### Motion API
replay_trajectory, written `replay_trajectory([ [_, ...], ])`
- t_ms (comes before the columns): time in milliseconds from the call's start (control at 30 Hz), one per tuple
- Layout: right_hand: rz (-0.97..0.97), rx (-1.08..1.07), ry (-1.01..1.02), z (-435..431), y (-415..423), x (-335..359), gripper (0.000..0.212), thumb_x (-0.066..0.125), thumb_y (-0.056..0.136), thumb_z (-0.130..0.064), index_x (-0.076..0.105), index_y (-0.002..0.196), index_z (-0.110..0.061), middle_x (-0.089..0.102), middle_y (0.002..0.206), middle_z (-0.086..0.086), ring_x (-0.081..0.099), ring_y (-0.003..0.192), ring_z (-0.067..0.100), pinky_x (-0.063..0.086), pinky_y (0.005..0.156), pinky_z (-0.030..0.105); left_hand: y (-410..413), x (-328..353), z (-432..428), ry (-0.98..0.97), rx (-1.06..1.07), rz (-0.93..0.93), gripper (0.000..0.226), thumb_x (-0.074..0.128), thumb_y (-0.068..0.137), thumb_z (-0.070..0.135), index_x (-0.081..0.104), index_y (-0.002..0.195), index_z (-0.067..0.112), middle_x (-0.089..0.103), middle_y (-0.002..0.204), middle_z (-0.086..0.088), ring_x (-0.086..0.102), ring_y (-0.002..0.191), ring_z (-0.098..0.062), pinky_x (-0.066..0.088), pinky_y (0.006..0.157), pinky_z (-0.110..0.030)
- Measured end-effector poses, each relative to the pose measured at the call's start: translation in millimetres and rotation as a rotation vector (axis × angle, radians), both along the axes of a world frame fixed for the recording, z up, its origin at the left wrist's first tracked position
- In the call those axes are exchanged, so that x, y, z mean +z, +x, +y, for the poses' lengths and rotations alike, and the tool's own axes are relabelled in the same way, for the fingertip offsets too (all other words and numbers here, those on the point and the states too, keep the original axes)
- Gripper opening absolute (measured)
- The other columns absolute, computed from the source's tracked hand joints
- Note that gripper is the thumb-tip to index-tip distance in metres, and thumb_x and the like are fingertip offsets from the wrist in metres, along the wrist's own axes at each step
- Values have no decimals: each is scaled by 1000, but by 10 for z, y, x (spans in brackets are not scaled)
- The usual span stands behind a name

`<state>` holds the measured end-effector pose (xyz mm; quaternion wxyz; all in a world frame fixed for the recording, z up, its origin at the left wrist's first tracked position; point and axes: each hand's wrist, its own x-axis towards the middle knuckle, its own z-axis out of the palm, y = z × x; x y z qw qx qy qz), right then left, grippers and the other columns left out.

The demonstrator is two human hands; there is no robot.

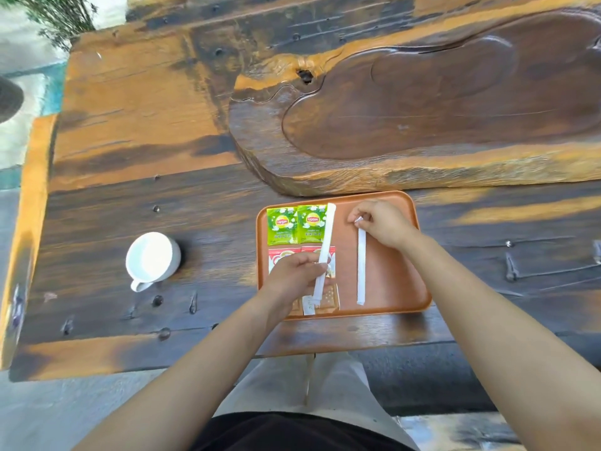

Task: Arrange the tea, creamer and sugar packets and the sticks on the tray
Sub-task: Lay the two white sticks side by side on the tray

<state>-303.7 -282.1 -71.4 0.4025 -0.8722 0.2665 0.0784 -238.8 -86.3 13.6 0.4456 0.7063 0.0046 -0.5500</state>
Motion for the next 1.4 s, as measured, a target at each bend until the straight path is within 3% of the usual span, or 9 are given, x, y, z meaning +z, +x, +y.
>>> replay_trajectory([
  [67,-19,1,-7,-3,-5,-31,17,57,85,-3,68,94,-12,67,98,9,54,82,18,35,69,22,2,18,-7,-9,-1,2,15,56,88,4,63,80,14,63,75,-1,66,50,0,52,49,-13],
  [233,-123,-18,-2,40,-48,-106,20,57,81,6,67,92,-7,64,95,10,49,79,14,34,66,1,15,-15,8,-3,-1,-2,12,58,87,7,63,81,17,62,73,2,61,48,5,50,49,-11],
  [367,-141,-101,-15,82,-48,-154,23,57,82,5,65,101,-6,51,94,0,48,85,13,39,79,19,2,-67,17,9,-3,12,13,58,87,8,62,81,18,63,75,2,63,49,5,50,49,-10],
  [500,-175,-301,26,108,-64,8,20,58,85,-5,62,105,-9,53,98,0,50,83,13,37,79,21,-18,-101,9,7,-4,20,8,58,88,9,65,90,14,63,79,0,64,57,-1,52,52,-11],
  [667,-184,-444,624,427,-223,448,22,45,96,-22,63,96,-9,62,76,-2,54,67,10,45,65,24,-91,-115,-87,-11,-2,59,14,60,86,11,66,98,10,65,86,-3,61,75,-14,52,63,-19],
  [833,-309,-542,1103,607,-468,564,32,39,96,-29,65,104,-13,67,94,5,55,87,19,45,75,26,-165,-46,-252,-134,-47,223,15,59,87,14,68,98,16,70,77,3,67,67,-8,55,64,-21],
  [933,-442,-594,1260,546,-547,600,31,47,86,-28,66,106,-14,72,93,1,59,81,13,48,70,23,-181,6,-351,-207,-6,356,15,55,89,12,67,99,11,69,69,1,65,57,-10,56,58,-22],
  [1167,-492,-663,1200,371,-568,712,16,50,91,-9,66,91,-12,64,63,-6,53,55,8,47,54,19,-227,143,-557,-265,-16,387,19,46,93,8,65,92,8,60,61,0,54,47,-7,46,45,-15],
  [1400,-372,-749,873,239,-585,756,18,61,84,-2,63,71,-14,60,47,-10,47,47,2,39,48,13,-327,69,-681,-146,-223,-192,16,55,90,13,57,76,20,57,72,-4,57,61,-14,49,53,-18],
])
